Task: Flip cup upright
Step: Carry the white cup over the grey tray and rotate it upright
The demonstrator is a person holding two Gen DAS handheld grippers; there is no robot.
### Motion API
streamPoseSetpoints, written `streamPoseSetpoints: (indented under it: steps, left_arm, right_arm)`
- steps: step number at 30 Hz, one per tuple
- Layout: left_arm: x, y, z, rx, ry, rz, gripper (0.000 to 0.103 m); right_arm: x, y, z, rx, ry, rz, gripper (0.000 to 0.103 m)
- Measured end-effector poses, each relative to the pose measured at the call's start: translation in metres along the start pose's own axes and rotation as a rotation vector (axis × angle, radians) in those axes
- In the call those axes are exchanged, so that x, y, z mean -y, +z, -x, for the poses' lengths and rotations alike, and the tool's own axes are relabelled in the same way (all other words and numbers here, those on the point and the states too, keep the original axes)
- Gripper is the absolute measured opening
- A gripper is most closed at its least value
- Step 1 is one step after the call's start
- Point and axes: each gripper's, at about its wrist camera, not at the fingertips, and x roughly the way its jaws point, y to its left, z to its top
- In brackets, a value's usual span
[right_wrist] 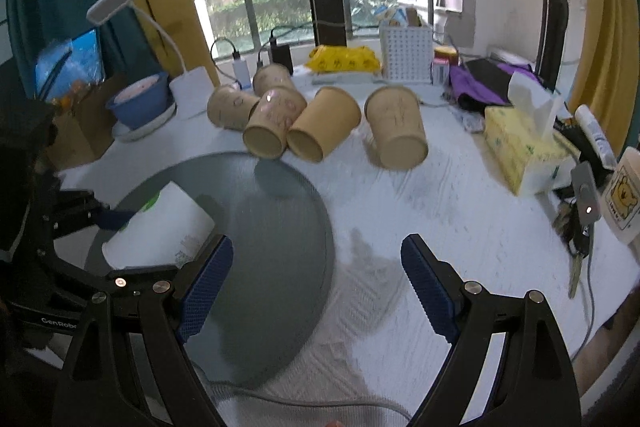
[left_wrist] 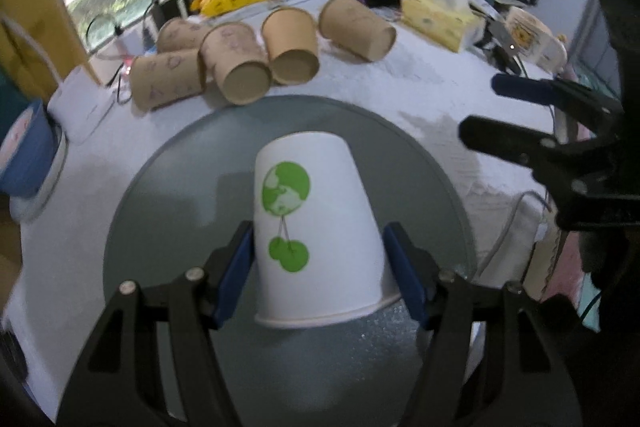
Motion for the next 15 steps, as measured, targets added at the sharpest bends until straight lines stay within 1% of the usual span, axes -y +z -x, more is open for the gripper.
streamPoseSetpoints:
  steps: [2, 4, 7, 9, 10, 15]
  left_arm:
    - [0.003, 0.002, -0.001, -0.001, -0.006, -0.048, 0.068]
    - [0.005, 0.002, -0.006, -0.030, -0.017, -0.105, 0.069]
    - [0.004, -0.001, -0.010, -0.050, -0.014, -0.143, 0.070]
    - [0.003, -0.003, -0.008, -0.048, -0.022, -0.165, 0.073]
    - [0.003, -0.003, -0.006, -0.044, -0.022, -0.170, 0.075]
    - [-0.007, -0.009, 0.009, -0.018, -0.011, -0.138, 0.076]
  right_arm:
    - [0.002, -0.002, -0.003, -0.009, 0.004, 0.000, 0.088]
    - [0.003, -0.001, -0.007, -0.021, 0.017, -0.006, 0.088]
    - [0.003, -0.001, -0.010, -0.029, 0.018, 0.002, 0.088]
    - [0.001, 0.001, -0.011, -0.030, 0.021, 0.010, 0.088]
    - [-0.001, 0.001, -0.011, -0.030, 0.021, 0.018, 0.088]
    - [-0.009, 0.005, -0.013, -0.037, 0.046, 0.061, 0.088]
